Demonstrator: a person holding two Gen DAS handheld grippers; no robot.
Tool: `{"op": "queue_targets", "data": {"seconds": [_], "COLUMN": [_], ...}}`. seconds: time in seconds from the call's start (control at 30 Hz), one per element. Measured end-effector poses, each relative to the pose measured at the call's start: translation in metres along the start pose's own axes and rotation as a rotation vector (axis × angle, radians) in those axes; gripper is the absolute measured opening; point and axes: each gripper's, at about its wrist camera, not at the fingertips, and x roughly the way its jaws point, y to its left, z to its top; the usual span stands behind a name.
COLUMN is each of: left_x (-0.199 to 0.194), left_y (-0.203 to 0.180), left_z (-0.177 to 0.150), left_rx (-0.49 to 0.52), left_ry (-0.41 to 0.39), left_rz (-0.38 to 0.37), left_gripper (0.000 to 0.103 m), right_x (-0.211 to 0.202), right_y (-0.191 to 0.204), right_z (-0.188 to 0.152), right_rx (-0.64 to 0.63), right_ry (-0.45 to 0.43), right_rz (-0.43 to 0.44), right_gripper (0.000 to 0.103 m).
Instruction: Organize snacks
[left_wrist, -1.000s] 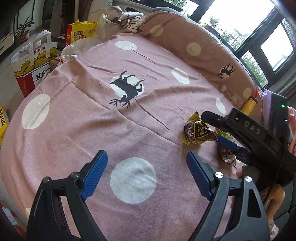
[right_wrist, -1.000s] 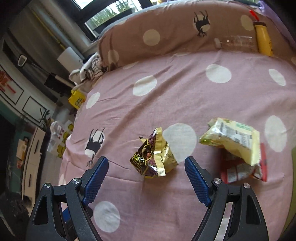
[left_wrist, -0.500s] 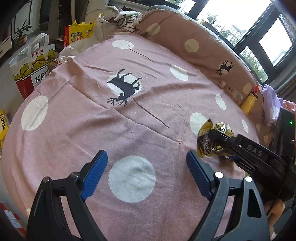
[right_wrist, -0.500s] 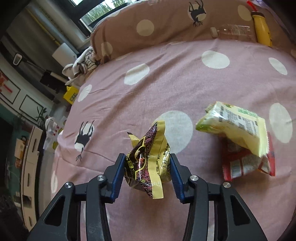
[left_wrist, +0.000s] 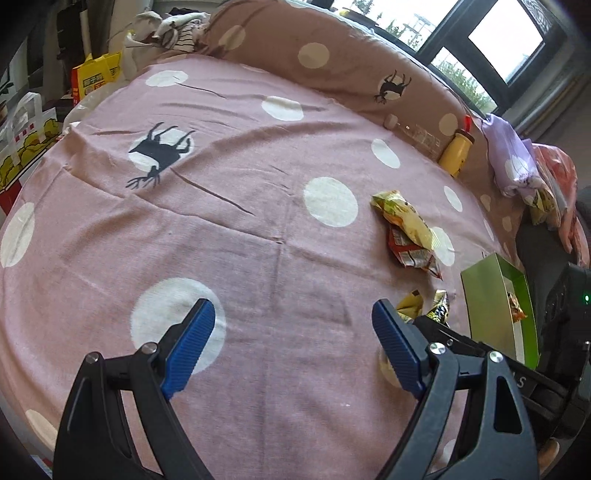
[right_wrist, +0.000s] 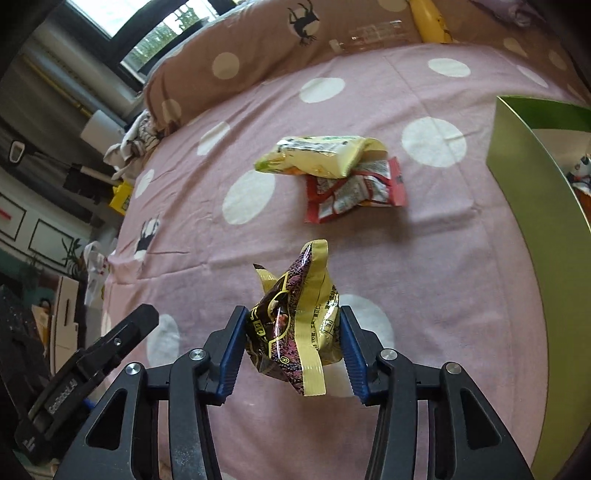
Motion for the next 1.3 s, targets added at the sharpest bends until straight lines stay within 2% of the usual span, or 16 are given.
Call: {"op": "queue_targets", "data": {"seconds": [0.1, 0.2, 0.3, 0.43, 0.6, 0.7, 0.8, 0.87, 0.9, 0.97, 1.0, 1.07, 1.2, 1.3], "left_x": [0.007, 0.012, 0.014, 0.016, 0.033, 0.042, 0.05, 0.055, 0.056, 0.056, 0.056, 0.052, 0.035, 0.019], "left_y": [-0.014, -0.025, -0.036, -0.055, -0.072, -0.079, -0.081, -0.081, -0.082, -0.084, -0.085, -0.087, -0.096, -0.105], "left_z": [-0.006, -0.012, -0.017, -0.026, -0.037, -0.042, -0.045, -0.047, -0.048, -0.049, -0.049, -0.049, -0.048, -0.045], "left_rx": [0.039, 0.065, 0.089, 0.136, 0.173, 0.182, 0.179, 0.172, 0.175, 0.184, 0.186, 0.193, 0.249, 0.28], "left_ry": [0.027, 0.05, 0.07, 0.09, 0.154, 0.179, 0.212, 0.233, 0.233, 0.223, 0.222, 0.211, 0.146, 0.088], "left_rz": [-0.017, -0.052, -0.114, -0.192, -0.221, -0.234, -0.255, -0.263, -0.262, -0.257, -0.267, -0.293, -0.284, -0.312], "left_gripper": [0.087, 0.087, 0.087, 0.087, 0.086, 0.084, 0.067, 0.047, 0.042, 0.032, 0.031, 0.02, 0.019, 0.019], "right_x": [0.002, -0.008, -0.021, -0.031, -0.015, -0.004, 0.004, 0.01, 0.012, 0.016, 0.016, 0.014, 0.004, -0.017], "right_y": [-0.013, -0.022, -0.03, -0.04, -0.041, -0.035, -0.035, -0.035, -0.035, -0.034, -0.033, -0.029, -0.024, -0.023], "right_z": [0.002, 0.003, 0.004, 0.003, 0.002, -0.001, -0.002, -0.002, -0.003, -0.003, -0.004, -0.004, -0.004, -0.002], "right_rx": [0.045, 0.068, 0.086, 0.119, 0.126, 0.093, 0.084, 0.08, 0.078, 0.07, 0.064, 0.05, 0.029, 0.015], "right_ry": [0.016, -0.01, -0.044, -0.068, 0.013, 0.064, 0.085, 0.107, 0.113, 0.132, 0.131, 0.116, 0.075, 0.006], "right_rz": [-0.007, 0.025, 0.056, 0.086, 0.159, 0.171, 0.17, 0.182, 0.186, 0.194, 0.2, 0.199, 0.206, 0.23], "right_gripper": [0.054, 0.055, 0.057, 0.066, 0.066, 0.066, 0.066, 0.066, 0.066, 0.057, 0.057, 0.055, 0.054, 0.054]}}
